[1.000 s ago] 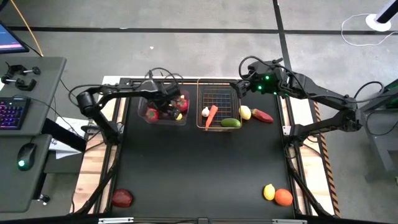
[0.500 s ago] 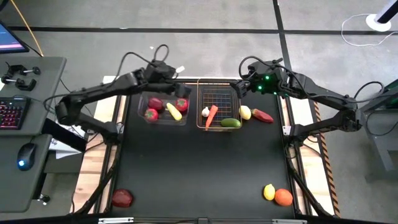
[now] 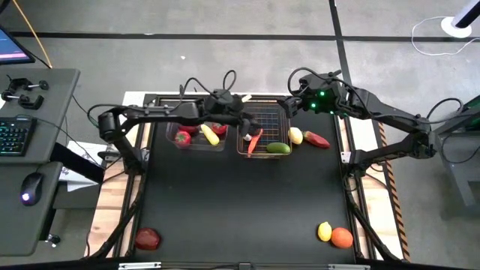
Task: Sort produce into baskets
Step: Put the onion into the gold wire basket, then put the pepper into the gold wire basket
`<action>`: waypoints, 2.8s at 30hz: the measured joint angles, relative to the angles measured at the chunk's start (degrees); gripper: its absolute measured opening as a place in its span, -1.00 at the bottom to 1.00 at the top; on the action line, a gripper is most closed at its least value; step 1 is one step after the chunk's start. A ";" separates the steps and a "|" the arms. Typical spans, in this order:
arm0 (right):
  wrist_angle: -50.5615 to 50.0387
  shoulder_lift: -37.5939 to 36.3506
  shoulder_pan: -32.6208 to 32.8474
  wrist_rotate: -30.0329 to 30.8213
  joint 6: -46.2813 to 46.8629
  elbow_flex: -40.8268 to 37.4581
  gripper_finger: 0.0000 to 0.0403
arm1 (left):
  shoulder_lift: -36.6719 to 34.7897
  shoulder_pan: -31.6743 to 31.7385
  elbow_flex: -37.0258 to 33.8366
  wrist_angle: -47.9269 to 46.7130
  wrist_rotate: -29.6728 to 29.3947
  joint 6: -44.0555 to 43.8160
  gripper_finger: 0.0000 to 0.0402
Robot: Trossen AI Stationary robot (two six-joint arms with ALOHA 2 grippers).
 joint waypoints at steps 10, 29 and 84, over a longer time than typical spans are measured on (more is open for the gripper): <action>-2.37 0.00 -0.01 0.33 -0.01 0.00 0.82 | -3.16 2.51 2.31 -8.47 0.66 2.19 0.97; -30.64 1.53 -7.78 -0.16 4.39 -28.13 0.82 | -36.81 6.12 -6.01 -18.73 -9.73 5.06 0.96; 30.14 -8.19 -4.18 -23.12 10.67 -29.33 -0.63 | -39.23 6.10 -6.19 -16.70 -11.81 1.82 0.96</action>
